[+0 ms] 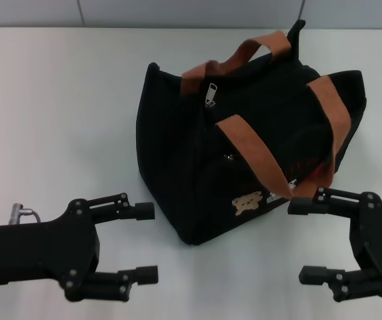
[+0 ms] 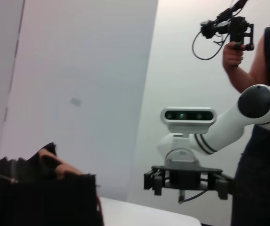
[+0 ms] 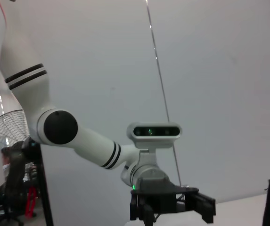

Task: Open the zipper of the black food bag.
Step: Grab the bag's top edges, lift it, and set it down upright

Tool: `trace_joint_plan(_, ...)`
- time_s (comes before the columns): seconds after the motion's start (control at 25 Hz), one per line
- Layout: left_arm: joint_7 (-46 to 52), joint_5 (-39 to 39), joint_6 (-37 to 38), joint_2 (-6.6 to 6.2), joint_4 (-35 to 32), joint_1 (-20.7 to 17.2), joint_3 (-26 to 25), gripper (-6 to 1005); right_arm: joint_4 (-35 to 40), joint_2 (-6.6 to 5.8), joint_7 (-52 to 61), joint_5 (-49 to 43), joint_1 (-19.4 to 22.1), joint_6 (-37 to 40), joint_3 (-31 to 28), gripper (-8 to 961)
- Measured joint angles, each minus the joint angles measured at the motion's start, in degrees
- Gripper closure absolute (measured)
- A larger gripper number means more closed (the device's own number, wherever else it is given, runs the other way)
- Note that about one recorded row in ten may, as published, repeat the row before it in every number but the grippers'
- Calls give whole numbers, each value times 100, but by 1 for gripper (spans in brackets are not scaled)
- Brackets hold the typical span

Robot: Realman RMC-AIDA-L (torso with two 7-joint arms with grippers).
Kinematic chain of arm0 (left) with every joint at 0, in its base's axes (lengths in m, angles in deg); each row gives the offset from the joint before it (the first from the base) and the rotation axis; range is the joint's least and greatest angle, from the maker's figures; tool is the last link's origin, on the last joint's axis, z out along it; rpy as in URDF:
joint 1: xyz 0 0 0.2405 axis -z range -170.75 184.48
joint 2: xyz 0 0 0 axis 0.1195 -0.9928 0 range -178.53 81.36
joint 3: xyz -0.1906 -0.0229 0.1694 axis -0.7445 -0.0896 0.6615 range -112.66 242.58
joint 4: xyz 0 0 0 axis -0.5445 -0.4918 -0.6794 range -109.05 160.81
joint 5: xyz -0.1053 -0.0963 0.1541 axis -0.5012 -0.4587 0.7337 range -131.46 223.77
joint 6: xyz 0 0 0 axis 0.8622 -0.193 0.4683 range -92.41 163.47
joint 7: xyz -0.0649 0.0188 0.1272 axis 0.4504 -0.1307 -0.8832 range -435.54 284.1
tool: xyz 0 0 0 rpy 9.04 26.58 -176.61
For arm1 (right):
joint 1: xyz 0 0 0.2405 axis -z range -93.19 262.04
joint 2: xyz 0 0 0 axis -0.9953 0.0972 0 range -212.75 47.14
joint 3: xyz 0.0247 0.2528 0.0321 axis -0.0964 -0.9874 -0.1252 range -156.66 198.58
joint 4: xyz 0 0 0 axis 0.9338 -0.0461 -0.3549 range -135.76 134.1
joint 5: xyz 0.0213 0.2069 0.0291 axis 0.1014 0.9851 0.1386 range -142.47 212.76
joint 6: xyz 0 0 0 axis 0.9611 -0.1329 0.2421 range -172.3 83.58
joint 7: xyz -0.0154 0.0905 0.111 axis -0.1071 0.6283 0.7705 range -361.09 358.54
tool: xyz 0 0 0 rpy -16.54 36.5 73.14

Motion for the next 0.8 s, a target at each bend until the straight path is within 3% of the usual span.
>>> trace_joint_plan(0.28,-142,-43,-1177,117,634,152,-29,171,-27,-31,-34,5,103,-205,-780,123)
trace_joint_plan(0.56,-254,-37,-1772,129,1192,521,-21,170,-31,-41,-109,6,374,-310,-1872,126)
trace_joint_plan(0.8,-275,-45,-2095,153,1664,827,-24,171,-29,-37,-115,13,410,-382,-2004,128)
